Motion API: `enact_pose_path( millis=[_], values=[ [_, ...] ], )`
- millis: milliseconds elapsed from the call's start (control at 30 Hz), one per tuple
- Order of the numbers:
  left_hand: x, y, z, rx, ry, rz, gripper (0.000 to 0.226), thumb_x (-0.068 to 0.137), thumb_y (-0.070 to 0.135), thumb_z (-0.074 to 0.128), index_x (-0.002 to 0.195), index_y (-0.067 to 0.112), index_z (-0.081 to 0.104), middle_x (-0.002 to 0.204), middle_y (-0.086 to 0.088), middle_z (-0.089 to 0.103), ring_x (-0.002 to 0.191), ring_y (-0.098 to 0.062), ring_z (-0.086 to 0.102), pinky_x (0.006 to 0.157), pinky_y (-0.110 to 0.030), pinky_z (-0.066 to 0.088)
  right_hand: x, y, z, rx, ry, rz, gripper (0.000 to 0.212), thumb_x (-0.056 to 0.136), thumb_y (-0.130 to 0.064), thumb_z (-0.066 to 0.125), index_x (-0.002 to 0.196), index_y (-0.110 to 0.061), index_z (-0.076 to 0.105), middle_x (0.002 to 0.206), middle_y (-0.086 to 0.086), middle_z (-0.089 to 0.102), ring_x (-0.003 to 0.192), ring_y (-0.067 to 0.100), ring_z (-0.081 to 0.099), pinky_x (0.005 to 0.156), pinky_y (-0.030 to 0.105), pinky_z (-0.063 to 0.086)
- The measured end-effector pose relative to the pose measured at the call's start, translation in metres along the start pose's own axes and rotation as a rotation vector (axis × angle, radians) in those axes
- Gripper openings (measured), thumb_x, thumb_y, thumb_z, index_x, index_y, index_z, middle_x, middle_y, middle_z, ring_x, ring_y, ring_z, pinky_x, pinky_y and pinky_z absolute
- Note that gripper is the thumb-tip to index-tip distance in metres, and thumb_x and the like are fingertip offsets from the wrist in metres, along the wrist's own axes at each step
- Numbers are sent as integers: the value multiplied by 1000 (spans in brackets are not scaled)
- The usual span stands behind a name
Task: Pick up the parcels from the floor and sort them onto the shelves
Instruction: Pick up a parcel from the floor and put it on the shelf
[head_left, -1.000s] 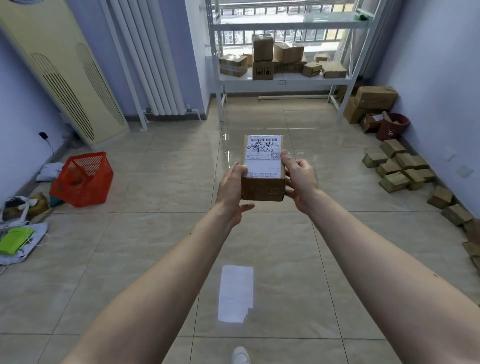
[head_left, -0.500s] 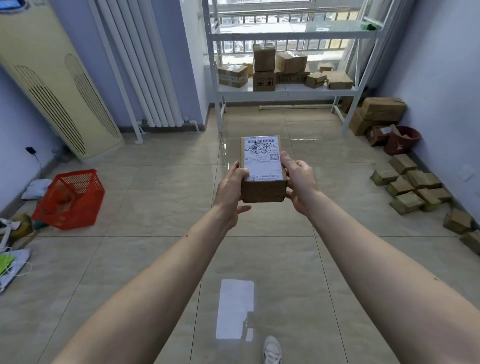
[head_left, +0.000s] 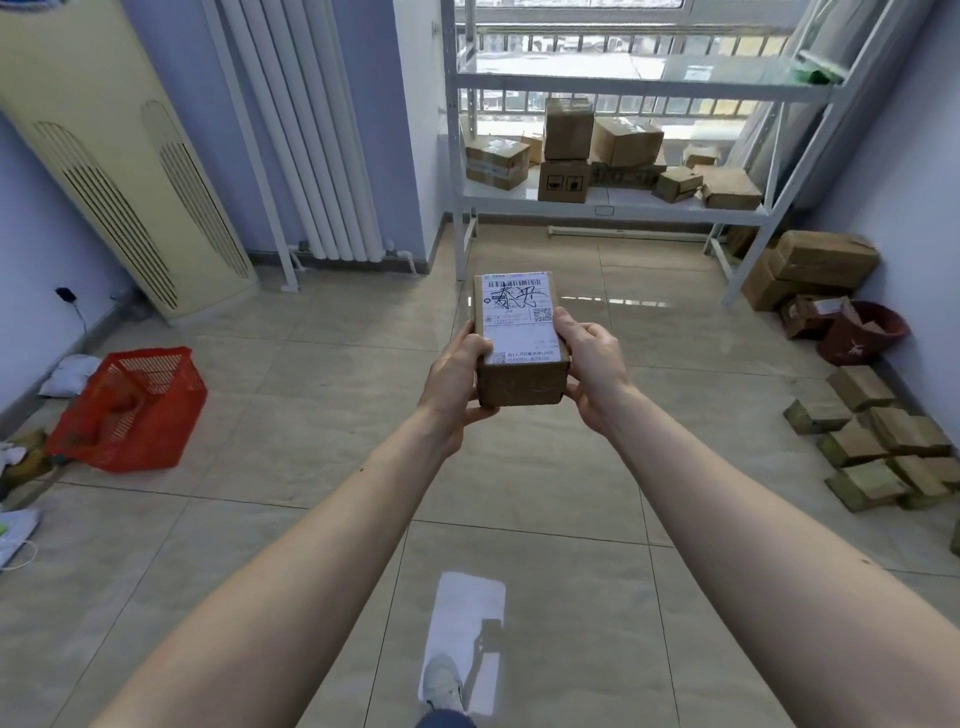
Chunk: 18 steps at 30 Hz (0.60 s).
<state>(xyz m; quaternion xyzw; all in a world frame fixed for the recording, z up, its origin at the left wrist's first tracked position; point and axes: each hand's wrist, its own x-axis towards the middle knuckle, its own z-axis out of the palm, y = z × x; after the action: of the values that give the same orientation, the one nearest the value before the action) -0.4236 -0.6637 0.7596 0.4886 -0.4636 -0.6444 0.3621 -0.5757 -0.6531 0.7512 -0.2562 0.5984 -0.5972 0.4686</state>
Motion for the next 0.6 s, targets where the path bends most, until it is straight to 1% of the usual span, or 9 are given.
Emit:
enact_pose_path(
  millis=[33, 100, 167, 233, 300, 367, 433, 500, 600],
  values=[
    [15, 4, -3, 0, -1, 1, 39, 91, 29, 46, 124, 41, 62, 110, 4, 66, 96, -24, 61, 84, -41, 54, 14, -2, 6, -2, -3, 0, 26, 93, -40, 64, 93, -15, 55, 93, 3, 71, 79, 18, 68, 67, 35, 55],
    [45, 15, -10, 2, -4, 5, 39, 91, 29, 45, 123, 42, 63, 108, 5, 67, 95, -24, 61, 81, -39, 53, 43, -7, 21, 2, -5, -6, 25, 92, -40, 64, 91, -16, 56, 95, 4, 71, 81, 19, 68, 69, 36, 55],
    [77, 27, -18, 12, -15, 14, 41, 91, 29, 45, 127, 42, 61, 107, 5, 67, 95, -23, 61, 80, -38, 53, 71, -13, 36, 17, 2, -10, 25, 92, -40, 65, 91, -16, 56, 95, 4, 70, 80, 18, 67, 70, 36, 56],
    [107, 41, -26, 26, -18, 15, 43, 90, 29, 46, 129, 42, 60, 106, 5, 68, 94, -22, 60, 81, -38, 53, 98, -20, 52, 31, 19, -6, 24, 92, -39, 65, 93, -16, 57, 94, 3, 70, 77, 17, 67, 67, 34, 55],
    [136, 54, -31, 38, -33, 26, 43, 90, 29, 46, 129, 41, 60, 106, 5, 68, 94, -22, 61, 81, -38, 53, 124, -28, 65, 45, 31, -6, 27, 92, -38, 65, 100, -13, 59, 97, 4, 70, 76, 17, 68, 65, 33, 55],
    [166, 66, -36, 51, -46, 30, 44, 90, 29, 46, 132, 39, 58, 107, 5, 68, 96, -22, 61, 79, -37, 53, 151, -35, 77, 57, 36, -10, 36, 92, -37, 64, 113, -8, 61, 102, 6, 72, 80, 19, 69, 67, 34, 56],
    [195, 76, -38, 53, -59, 30, 45, 91, 30, 46, 133, 38, 57, 106, 5, 68, 96, -21, 62, 78, -36, 54, 176, -41, 87, 70, 37, -18, 41, 93, -36, 64, 121, -6, 60, 103, 6, 73, 81, 19, 70, 67, 34, 56],
    [221, 84, -40, 56, -67, 25, 43, 91, 30, 46, 130, 39, 59, 107, 4, 68, 96, -21, 62, 81, -37, 54, 199, -46, 95, 71, 48, -17, 43, 93, -35, 63, 122, -5, 59, 100, 5, 73, 79, 18, 71, 68, 35, 56],
    [261, 94, -39, 55, -88, 17, 41, 91, 31, 46, 128, 40, 60, 109, 4, 69, 96, -21, 62, 85, -40, 55, 237, -52, 103, 67, 68, -8, 45, 92, -36, 64, 122, -3, 59, 101, 7, 73, 80, 19, 71, 73, 39, 57]
  ],
)
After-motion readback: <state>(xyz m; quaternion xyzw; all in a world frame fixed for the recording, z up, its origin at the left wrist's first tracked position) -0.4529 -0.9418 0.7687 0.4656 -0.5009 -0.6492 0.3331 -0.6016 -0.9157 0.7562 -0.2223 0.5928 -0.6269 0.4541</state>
